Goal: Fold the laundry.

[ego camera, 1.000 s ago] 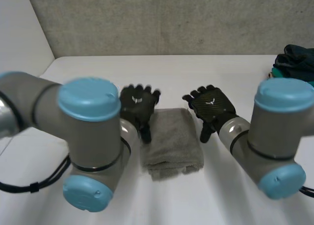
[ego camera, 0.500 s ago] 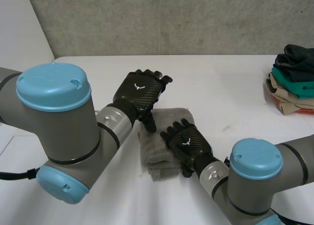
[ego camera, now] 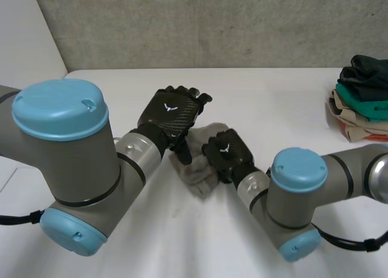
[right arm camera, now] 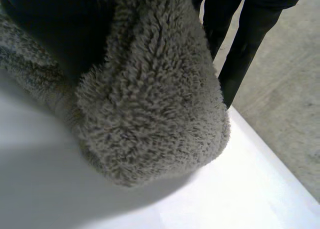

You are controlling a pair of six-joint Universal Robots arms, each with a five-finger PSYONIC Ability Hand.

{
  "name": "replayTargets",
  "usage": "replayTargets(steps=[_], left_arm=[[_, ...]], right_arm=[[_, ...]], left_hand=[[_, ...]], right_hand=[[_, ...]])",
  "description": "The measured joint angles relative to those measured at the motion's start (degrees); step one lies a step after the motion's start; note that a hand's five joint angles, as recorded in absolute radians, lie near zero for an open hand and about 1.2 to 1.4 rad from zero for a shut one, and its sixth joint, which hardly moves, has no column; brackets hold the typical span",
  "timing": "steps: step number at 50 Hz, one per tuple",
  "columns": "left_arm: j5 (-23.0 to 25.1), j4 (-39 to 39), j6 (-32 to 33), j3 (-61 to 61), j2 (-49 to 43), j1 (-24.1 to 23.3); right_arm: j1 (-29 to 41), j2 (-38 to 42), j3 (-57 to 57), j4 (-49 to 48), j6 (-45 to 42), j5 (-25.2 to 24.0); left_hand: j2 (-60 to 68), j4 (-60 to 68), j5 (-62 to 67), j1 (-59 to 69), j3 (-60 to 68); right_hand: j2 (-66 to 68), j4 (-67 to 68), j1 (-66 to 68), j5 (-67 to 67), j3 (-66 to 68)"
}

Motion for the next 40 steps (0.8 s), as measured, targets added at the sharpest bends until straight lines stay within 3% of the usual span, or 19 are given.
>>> replayTargets(steps=[11,18,25,32,40], left_arm=[[0.1,0.8,0.1,0.3,4.3,0.7],[1.2,3.2,0.2,0.6,6.4,0.6],[4.9,3.8,0.2,0.6,6.6,0.1],[11.0,3.7,0.0,-0.1,6.5,-0.7],[14.0,3.8,-0.2,-0.3,6.0,-1.1]], right_arm=[[-7.0,-4.8,-9.0,0.3,-0.1,-0.4],[-16.9,-10.4,-17.8,-0.7,0.7,-4.1],[-29.1,-11.4,-25.8,-5.4,8.0,-9.5],[-44.2,-5.8,-32.8,-12.0,21.7,-15.5],[-53.4,7.4,-38.8,-17.1,30.3,-23.9]], left_hand=[[0.0,0.0,0.0,0.0,0.0],[0.0,0.0,0.0,0.0,0.0],[0.0,0.0,0.0,0.0,0.0],[0.0,0.0,0.0,0.0,0.0],[0.0,0.0,0.0,0.0,0.0]], right_hand=[[0.0,0.9,0.0,0.0,0.2],[0.0,1.1,0.0,0.6,0.2],[0.0,1.2,0.0,0.7,0.2],[0.0,1.4,0.0,0.7,0.2],[0.0,1.5,0.0,0.7,0.2]])
